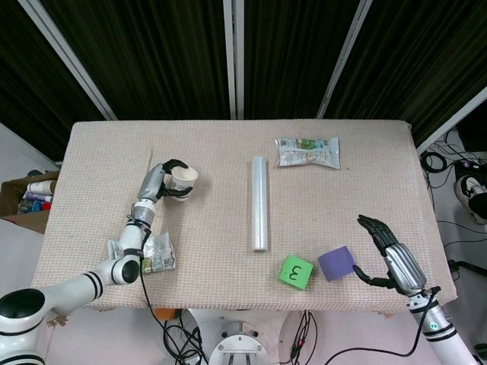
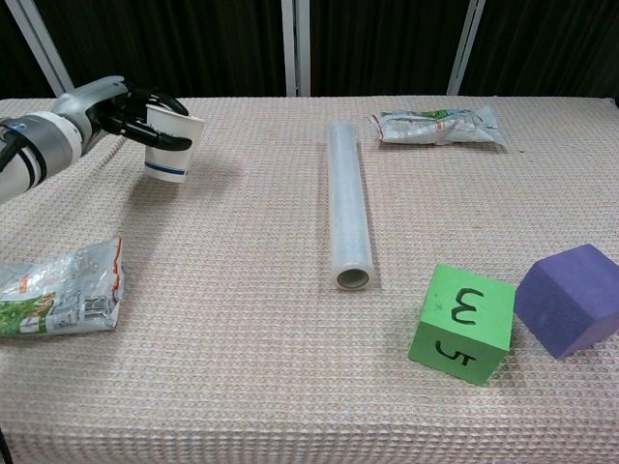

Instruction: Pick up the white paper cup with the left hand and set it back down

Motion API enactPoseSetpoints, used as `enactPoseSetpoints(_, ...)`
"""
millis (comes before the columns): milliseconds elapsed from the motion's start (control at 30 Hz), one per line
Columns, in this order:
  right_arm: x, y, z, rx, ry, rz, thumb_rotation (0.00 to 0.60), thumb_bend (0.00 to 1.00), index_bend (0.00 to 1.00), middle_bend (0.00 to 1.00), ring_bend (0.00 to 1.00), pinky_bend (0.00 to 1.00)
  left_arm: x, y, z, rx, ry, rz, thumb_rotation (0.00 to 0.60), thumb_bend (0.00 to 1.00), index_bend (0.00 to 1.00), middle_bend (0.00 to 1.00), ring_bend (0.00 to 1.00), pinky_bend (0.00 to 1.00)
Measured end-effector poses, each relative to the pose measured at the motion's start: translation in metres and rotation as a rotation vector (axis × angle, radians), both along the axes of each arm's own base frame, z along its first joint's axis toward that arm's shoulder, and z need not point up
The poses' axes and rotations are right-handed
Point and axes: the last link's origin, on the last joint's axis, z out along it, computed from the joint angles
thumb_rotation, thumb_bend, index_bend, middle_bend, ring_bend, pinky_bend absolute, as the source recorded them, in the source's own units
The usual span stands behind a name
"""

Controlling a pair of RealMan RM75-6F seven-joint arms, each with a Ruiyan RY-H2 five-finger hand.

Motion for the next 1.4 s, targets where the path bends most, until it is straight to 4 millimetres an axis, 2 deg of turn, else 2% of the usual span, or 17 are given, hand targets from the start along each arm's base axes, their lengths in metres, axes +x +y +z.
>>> enactPoseSetpoints(300,0.001,0.001,0.001,-0.002,-0.001,0.002,0.600,0.27,0.04,0.05,0.00,0.00,-0.038,-0.018,-0.011,0.021,0.078,-0.040,0.600,0.16,0.30,0.27,0.20,0.23)
enactPoseSetpoints(500,0.002,0.001,0.001,-0.003,-0.003,0.009,0.600,0.27,0.04,0.05,0.00,0.00,-0.042,-0.023,0.003,0.076,0.112,-0.077,0.600,0.16,0.29,0.25,0.19,0.23)
enactPoseSetpoints(833,0.002,0.002,0.003,-0.008,-0.004,0.014,0.600,0.27,0.04,0.05,0.00,0.00,-0.033,-0.033,0.020,0.103,0.178,-0.144,0.600,0.16,0.28,0.25,0.19,0.23)
enactPoseSetpoints(1033,-0.002,-0.001,0.008,-0.003,0.025,0.004,0.600,0.27,0.04,0.05,0.00,0.00,-0.034,-0.032,0.055,0.197,0.260,-0.172,0.600,0.16,0.28,0.25,0.20,0.21)
enactPoseSetpoints(1200,-0.012,-0.010,0.021,-0.020,0.092,-0.040,0.600,0.27,0.04,0.05,0.00,0.00,-0.045,-0.041,0.091,0.240,0.483,-0.181,0.600,0.16,0.28,0.24,0.19,0.20)
enactPoseSetpoints(1333,-0.020,-0.016,0.031,-0.047,0.124,-0.083,0.600,0.27,0.04,0.05,0.00,0.00,-0.056,-0.066,0.123,0.262,0.646,-0.146,0.600,0.16,0.28,0.24,0.19,0.19)
enactPoseSetpoints(1400,-0.024,-0.018,0.034,-0.067,0.145,-0.098,0.600,0.27,0.04,0.05,0.00,0.00,-0.068,-0.088,0.143,0.278,0.698,-0.104,0.600,0.16,0.28,0.24,0.19,0.19)
